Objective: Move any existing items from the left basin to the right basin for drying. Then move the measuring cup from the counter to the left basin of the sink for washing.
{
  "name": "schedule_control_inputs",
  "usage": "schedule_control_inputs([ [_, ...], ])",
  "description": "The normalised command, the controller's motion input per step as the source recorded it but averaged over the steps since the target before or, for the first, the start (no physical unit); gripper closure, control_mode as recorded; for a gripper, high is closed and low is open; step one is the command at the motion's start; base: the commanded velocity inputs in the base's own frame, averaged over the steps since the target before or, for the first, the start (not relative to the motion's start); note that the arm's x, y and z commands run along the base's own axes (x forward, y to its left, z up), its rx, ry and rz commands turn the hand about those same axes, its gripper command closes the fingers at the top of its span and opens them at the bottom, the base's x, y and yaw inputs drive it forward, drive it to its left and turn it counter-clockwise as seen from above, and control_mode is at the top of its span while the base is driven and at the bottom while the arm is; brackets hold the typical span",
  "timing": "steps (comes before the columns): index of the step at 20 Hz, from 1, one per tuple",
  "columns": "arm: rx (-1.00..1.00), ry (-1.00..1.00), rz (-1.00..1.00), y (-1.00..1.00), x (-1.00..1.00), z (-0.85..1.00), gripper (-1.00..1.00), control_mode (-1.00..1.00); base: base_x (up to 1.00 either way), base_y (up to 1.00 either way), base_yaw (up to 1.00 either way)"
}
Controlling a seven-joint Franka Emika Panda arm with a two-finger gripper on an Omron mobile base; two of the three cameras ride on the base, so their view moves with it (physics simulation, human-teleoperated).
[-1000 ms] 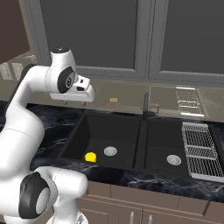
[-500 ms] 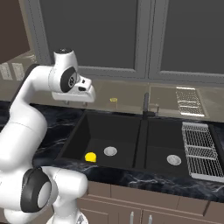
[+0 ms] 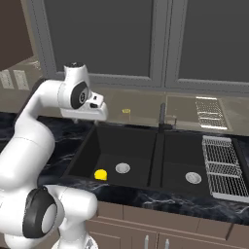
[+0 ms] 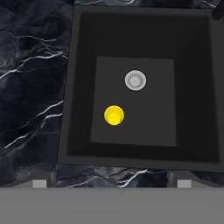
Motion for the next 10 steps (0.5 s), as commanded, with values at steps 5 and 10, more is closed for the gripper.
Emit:
schedule_control_inputs([
  [5, 0.02, 0.02, 0.00, -0.23, 0.00, -0.25, -1.00, -1.00, 0.00, 0.00, 0.00],
  [10, 0.00, 0.00, 0.00, -0.20, 0.00, -0.23, -1.00, -1.00, 0.00, 0.00, 0.00],
])
